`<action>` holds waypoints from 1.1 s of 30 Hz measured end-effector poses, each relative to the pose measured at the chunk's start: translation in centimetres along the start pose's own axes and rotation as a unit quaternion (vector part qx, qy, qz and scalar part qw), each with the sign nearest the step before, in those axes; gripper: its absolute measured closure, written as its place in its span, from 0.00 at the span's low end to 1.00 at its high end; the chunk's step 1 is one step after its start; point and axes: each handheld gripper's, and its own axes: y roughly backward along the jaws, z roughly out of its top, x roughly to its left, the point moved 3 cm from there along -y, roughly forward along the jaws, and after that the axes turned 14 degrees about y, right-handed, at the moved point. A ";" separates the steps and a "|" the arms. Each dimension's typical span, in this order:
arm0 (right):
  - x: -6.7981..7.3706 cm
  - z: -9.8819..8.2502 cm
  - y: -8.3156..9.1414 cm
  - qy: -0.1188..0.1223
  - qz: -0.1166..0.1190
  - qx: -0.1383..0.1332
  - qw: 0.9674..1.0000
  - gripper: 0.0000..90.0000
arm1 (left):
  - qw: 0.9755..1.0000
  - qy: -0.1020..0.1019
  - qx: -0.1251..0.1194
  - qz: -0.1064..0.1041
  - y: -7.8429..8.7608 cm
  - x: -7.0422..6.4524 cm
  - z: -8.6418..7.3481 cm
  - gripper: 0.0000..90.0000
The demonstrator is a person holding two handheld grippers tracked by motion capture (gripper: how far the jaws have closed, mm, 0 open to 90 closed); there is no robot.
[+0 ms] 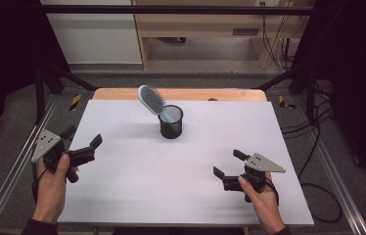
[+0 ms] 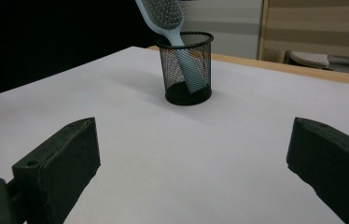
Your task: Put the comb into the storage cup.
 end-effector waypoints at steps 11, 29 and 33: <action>0.0 0.9 0.1 0.023 -0.030 -0.006 0.999 0.04 | 0.999 -0.037 0.009 -0.001 1.9 0.3 -0.7 0.02; -0.7 -0.2 2.2 0.012 -0.024 -0.007 1.000 0.03 | 0.996 -0.079 0.035 0.004 3.8 0.7 -1.9 0.01; -0.6 -0.7 2.5 0.017 -0.020 -0.004 1.000 0.03 | 0.997 -0.070 0.033 0.004 4.1 0.7 -2.2 0.02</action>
